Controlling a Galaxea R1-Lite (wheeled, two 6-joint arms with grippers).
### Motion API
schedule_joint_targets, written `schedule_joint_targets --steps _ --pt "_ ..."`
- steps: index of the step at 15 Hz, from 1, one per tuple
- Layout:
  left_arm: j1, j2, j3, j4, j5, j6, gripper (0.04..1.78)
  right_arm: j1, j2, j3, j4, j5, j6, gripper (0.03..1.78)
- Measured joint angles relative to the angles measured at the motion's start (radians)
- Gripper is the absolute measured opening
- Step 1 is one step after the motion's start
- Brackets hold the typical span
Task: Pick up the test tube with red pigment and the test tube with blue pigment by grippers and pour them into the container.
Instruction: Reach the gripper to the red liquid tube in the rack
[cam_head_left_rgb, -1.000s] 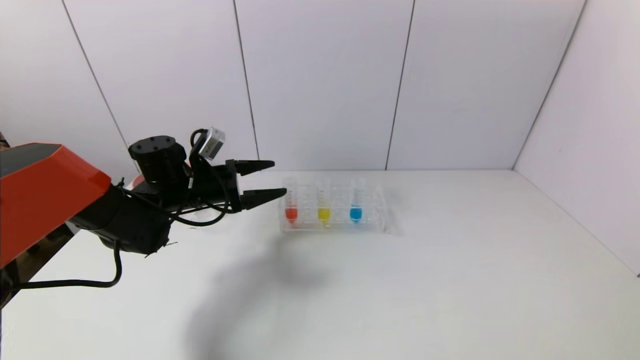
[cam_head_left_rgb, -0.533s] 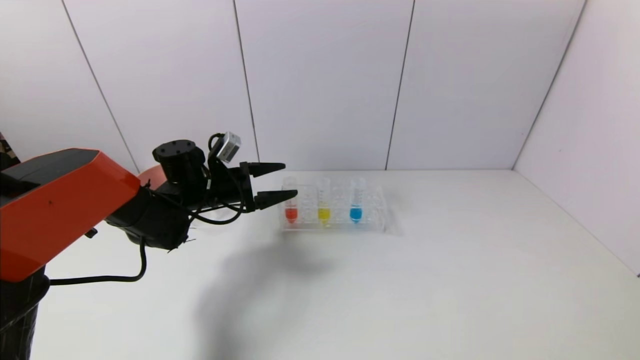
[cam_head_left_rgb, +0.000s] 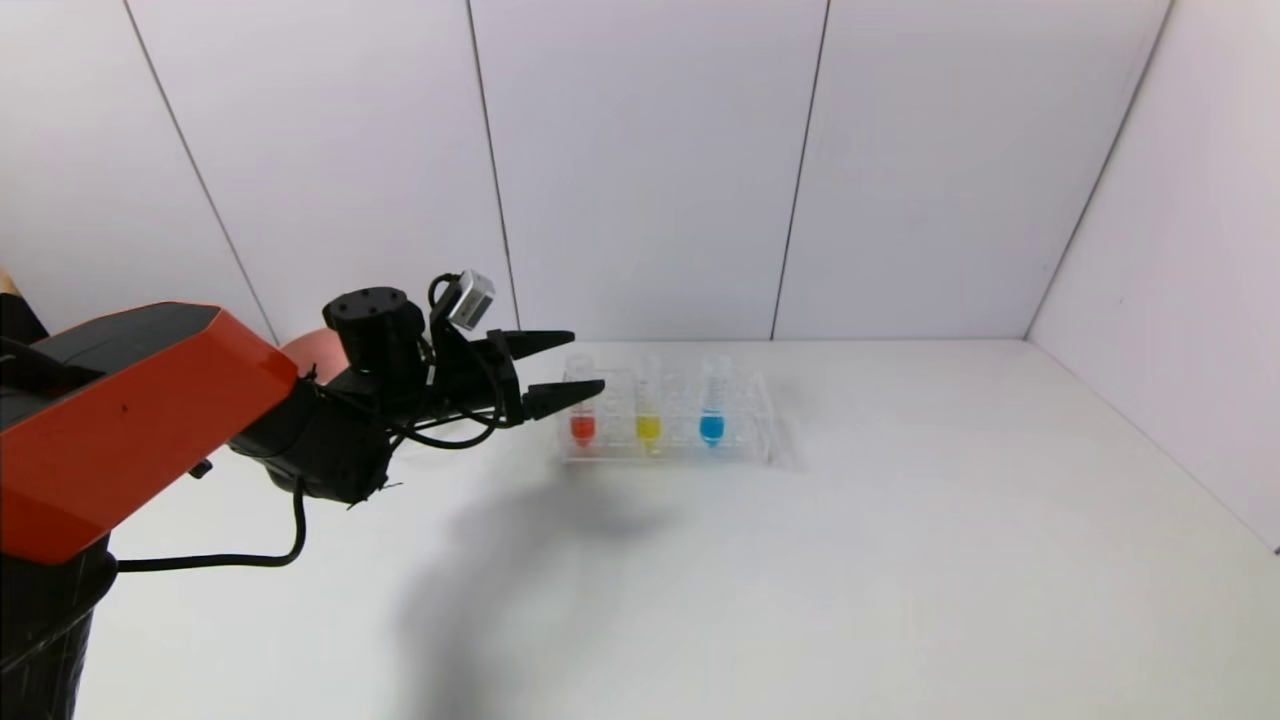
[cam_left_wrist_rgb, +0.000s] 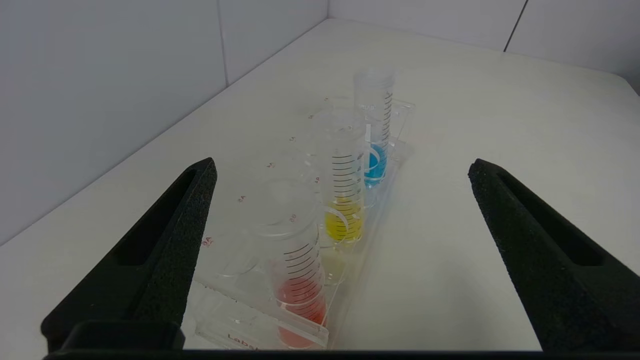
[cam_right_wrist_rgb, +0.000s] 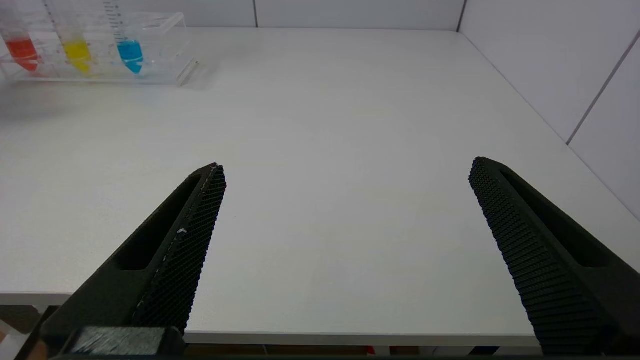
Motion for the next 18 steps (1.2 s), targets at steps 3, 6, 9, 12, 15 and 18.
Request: schedule_joint_targets --steps 3,6,9,12,15,18 --pt "-0.009 0.002 0.005 0.002 0.005 0.000 1.76 0.000 0.000 0.000 0.000 0.000 0.000 1.77" --pt "-0.014 0.010 0.001 0.013 0.008 0.001 1.76 0.000 0.000 0.000 0.000 0.000 0.001 1.77" --pt "-0.016 0.021 -0.004 0.014 0.008 0.002 1.76 0.000 0.000 0.000 0.000 0.000 0.000 1.77" --pt "-0.016 0.039 -0.020 0.014 0.008 0.002 1.76 0.000 0.000 0.000 0.000 0.000 0.000 1.77" --pt "-0.016 0.058 -0.036 0.014 0.008 0.002 1.76 0.000 0.000 0.000 0.000 0.000 0.000 1.77" --pt "-0.016 0.080 -0.048 0.013 0.008 0.003 1.76 0.000 0.000 0.000 0.000 0.000 0.000 1.77"
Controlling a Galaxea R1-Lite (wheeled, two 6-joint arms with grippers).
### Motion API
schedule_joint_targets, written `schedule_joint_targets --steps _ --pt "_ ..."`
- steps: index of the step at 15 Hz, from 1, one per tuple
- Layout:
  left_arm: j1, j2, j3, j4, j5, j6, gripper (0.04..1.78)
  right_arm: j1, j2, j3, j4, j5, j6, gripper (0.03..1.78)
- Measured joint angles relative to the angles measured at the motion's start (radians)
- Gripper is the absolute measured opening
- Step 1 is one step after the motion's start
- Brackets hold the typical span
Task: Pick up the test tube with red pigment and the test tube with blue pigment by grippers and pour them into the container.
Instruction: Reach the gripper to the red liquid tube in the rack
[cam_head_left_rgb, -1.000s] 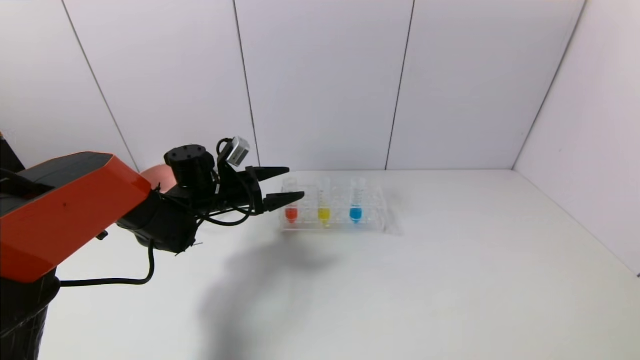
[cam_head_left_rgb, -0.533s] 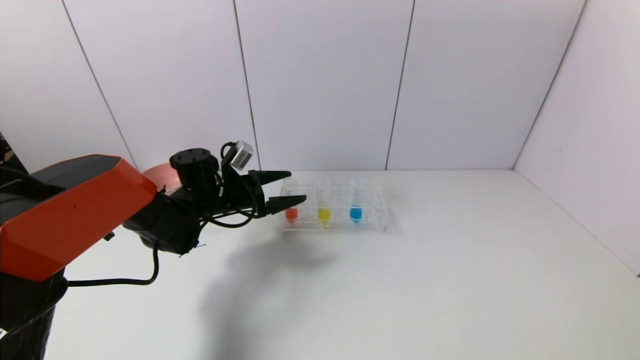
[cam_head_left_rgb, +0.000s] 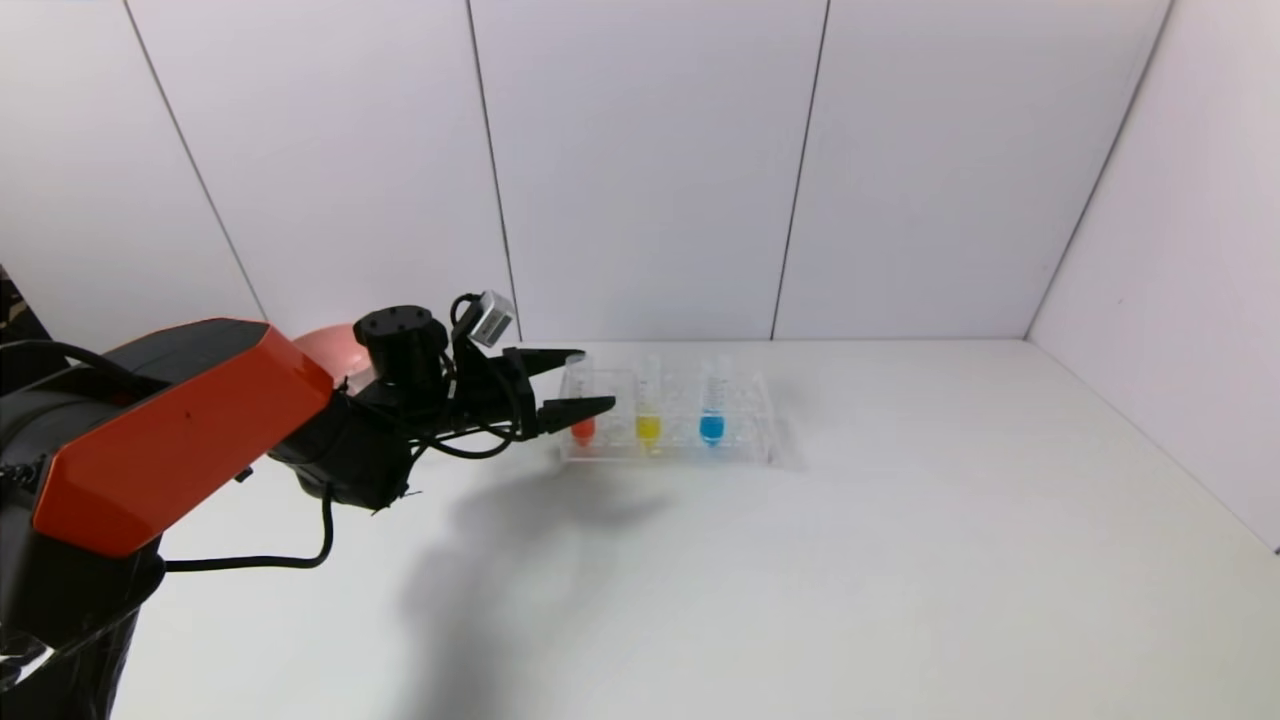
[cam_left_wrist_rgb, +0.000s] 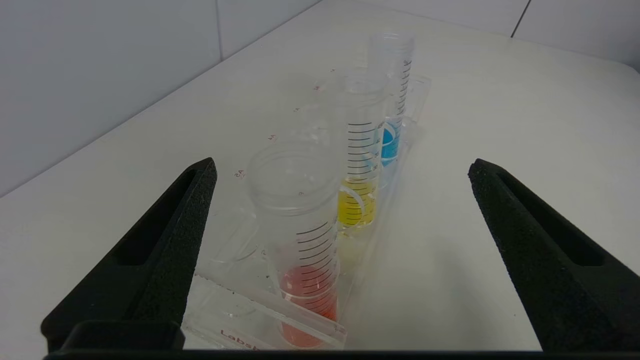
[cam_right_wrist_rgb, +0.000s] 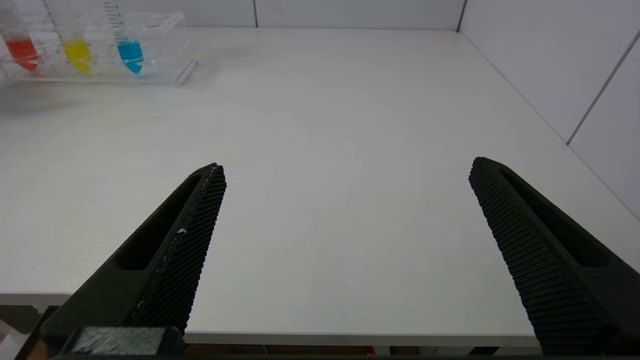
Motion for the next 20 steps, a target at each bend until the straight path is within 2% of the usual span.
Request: schedule_joint_targets --steps 15,17,20 --pt "0.000 0.034 -0.033 0.009 -0.001 0.000 1.75 0.000 0.000 0.000 0.000 0.000 0.000 1.77" --pt "0.000 0.041 -0.043 0.016 -0.001 -0.001 1.63 0.000 0.000 0.000 0.000 0.000 0.000 1.77" --pt "0.000 0.045 -0.047 0.017 -0.002 0.000 1.26 0.000 0.000 0.000 0.000 0.000 0.000 1.77"
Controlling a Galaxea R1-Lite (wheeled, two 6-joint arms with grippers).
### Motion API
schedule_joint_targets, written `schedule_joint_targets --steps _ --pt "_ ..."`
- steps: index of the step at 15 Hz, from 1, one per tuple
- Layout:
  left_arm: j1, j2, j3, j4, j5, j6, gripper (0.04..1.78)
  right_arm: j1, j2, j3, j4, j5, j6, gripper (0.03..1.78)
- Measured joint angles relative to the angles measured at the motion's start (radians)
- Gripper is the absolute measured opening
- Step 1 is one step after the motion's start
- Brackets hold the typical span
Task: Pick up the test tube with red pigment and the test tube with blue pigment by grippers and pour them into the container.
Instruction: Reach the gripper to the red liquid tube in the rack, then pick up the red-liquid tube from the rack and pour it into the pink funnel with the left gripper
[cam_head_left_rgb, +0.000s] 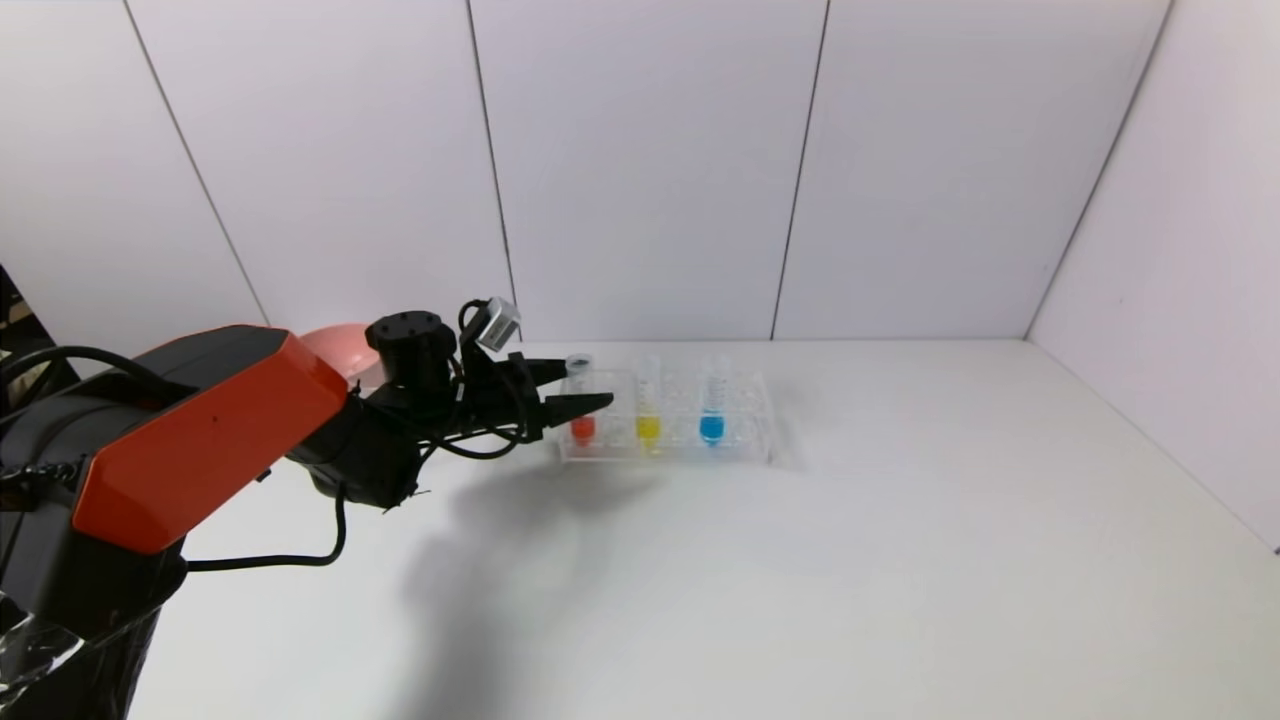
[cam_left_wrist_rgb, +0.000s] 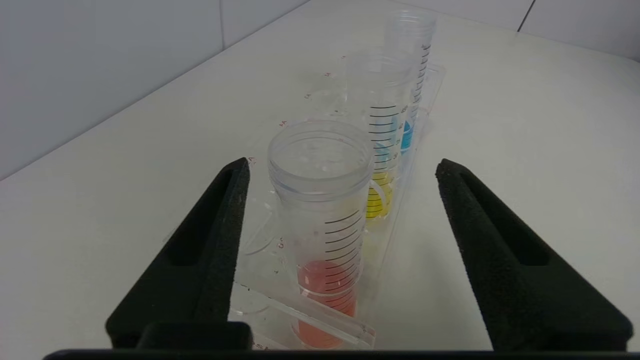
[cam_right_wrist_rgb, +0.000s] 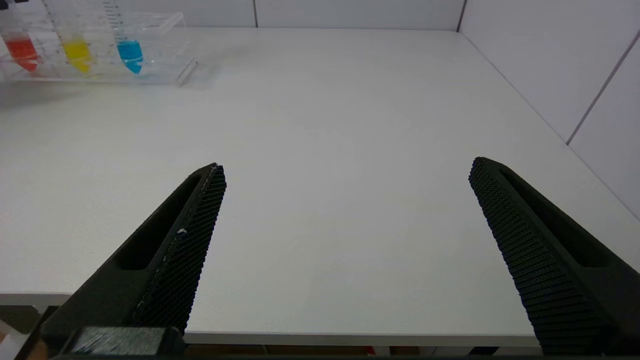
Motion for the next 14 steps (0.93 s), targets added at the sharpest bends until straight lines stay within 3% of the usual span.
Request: schedule_joint_targets --steps 4,5,14 --pt "0.001 0.001 -0.001 -0.002 0.001 0.000 0.54 0.000 0.000 0.000 0.000 0.000 0.000 1.77" --pt "0.001 0.001 -0.001 -0.002 0.001 0.000 0.47 0.000 0.000 0.000 0.000 0.000 0.000 1.77" --pt "-0.002 -0.004 -0.004 -0.002 0.001 0.000 0.45 0.000 0.000 0.000 0.000 0.000 0.000 1.77"
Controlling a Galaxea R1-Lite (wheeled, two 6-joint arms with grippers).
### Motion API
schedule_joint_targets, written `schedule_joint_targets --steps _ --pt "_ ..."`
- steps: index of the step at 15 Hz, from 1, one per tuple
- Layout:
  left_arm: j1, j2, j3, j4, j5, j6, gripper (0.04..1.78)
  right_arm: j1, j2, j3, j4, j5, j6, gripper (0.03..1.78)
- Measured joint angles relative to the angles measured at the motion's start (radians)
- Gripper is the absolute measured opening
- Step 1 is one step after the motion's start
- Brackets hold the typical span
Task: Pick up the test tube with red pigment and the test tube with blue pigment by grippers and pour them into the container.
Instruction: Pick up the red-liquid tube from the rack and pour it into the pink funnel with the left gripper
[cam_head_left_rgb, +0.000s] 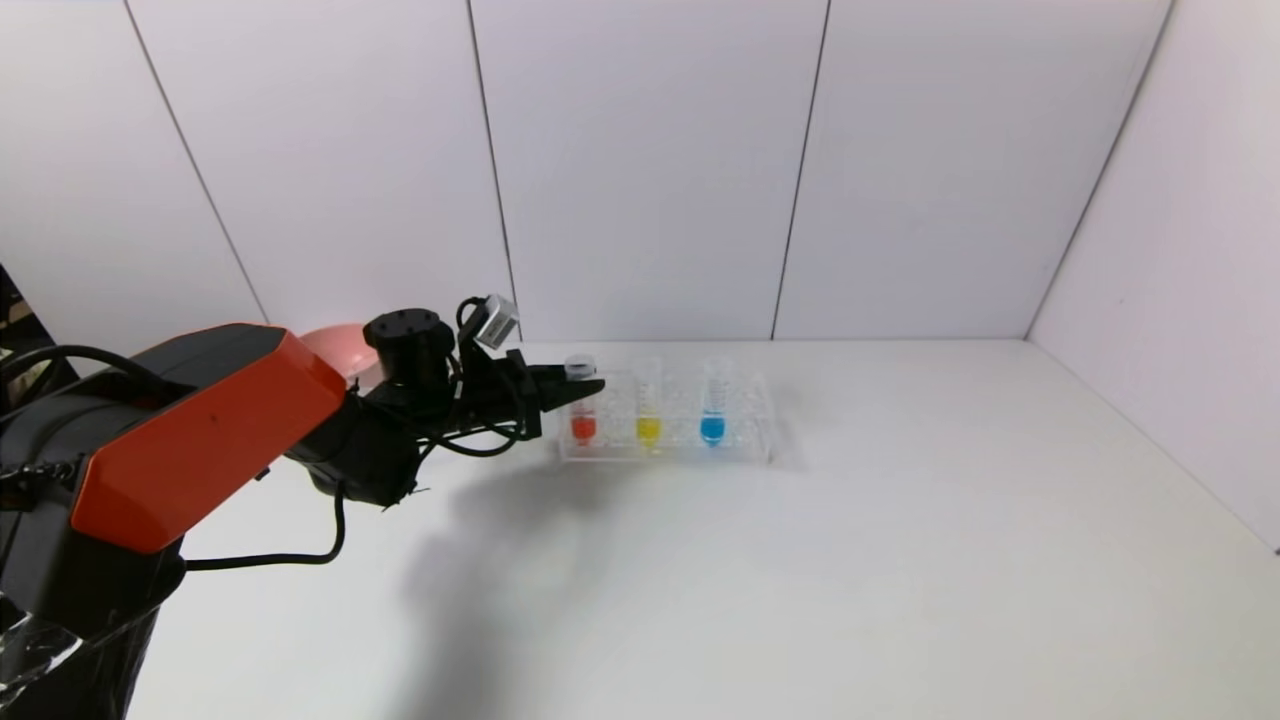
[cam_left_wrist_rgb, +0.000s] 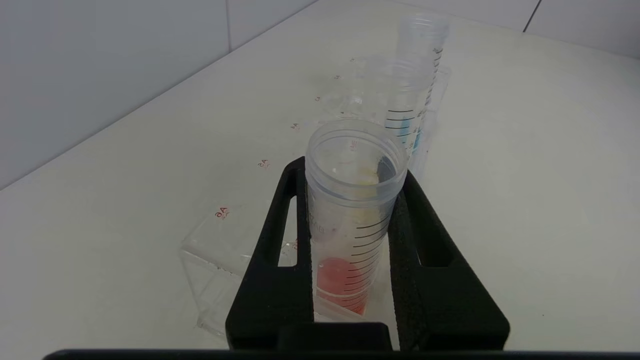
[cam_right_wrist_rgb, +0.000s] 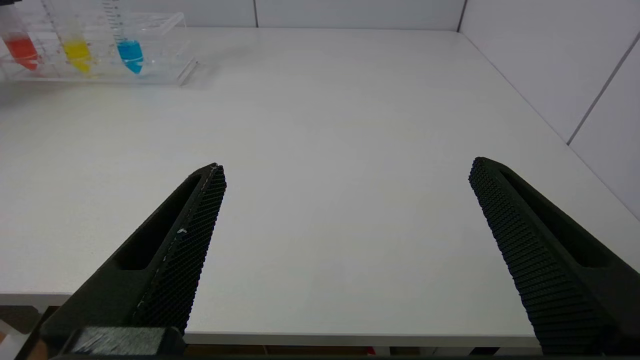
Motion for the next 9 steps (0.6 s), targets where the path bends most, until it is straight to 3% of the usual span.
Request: schedule_joint_targets --steps 9 --pt "-0.008 -0.051 -0.001 0.002 -0.002 0.000 0.45 0.000 0.000 0.000 0.000 0.000 0.000 1.77"
